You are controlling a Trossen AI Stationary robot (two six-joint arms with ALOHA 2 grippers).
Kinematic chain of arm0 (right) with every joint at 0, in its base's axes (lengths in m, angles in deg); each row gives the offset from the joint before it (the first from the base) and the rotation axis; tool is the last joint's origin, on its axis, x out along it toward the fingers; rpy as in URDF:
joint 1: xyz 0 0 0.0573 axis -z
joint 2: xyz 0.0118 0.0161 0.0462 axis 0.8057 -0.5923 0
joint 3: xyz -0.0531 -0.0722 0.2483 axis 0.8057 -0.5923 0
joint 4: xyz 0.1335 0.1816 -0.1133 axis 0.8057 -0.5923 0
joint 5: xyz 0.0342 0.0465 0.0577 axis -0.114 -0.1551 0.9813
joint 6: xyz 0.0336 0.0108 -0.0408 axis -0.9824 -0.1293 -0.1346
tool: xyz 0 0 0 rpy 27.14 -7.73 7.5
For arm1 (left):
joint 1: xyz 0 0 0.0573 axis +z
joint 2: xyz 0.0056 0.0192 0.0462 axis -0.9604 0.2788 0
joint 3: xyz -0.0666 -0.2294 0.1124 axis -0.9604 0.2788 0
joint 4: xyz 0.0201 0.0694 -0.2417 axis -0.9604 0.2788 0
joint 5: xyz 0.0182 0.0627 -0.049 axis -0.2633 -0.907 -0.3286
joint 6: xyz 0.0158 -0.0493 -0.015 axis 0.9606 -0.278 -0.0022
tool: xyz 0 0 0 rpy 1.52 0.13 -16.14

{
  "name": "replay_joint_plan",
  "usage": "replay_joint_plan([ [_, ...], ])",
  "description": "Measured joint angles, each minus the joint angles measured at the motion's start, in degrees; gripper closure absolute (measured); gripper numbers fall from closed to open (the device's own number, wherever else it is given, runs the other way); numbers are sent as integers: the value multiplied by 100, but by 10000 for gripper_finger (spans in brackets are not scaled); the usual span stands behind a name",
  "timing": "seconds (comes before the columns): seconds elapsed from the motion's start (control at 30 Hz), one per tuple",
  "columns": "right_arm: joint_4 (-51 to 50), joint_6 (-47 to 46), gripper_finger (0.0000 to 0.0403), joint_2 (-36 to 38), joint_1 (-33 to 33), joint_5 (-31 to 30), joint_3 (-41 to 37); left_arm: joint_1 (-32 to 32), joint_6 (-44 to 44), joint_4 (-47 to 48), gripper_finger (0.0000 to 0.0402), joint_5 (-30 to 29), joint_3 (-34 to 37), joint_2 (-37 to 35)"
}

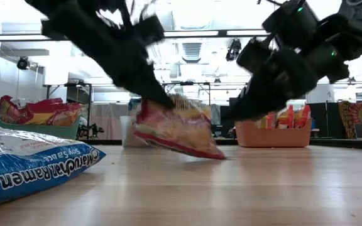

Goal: Sort Maruchan noodles
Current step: Put the red noodle pack into the blue bin

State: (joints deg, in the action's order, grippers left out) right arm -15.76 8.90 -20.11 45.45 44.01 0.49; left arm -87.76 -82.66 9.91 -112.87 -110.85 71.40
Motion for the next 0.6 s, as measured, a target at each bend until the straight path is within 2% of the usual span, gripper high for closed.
replay_joint_plan([
  [0.2, 6, 419, 385, 959, 2, -1, -338, -150, 381, 419, 401, -41, -4, -1151],
  [0.33, 28, 725, 385, 1540, 1, 11, -456, -234, 366, 1135, 402, -260, -11, -2098],
  [0.47, 9, 879, 385, 1911, 0, 9, -523, -261, -55, 2393, 402, -444, -29, -3086],
  [0.6, 44, 938, 385, 2046, 0, 9, -560, -257, -717, 4315, 402, -458, -554, -3835],
])
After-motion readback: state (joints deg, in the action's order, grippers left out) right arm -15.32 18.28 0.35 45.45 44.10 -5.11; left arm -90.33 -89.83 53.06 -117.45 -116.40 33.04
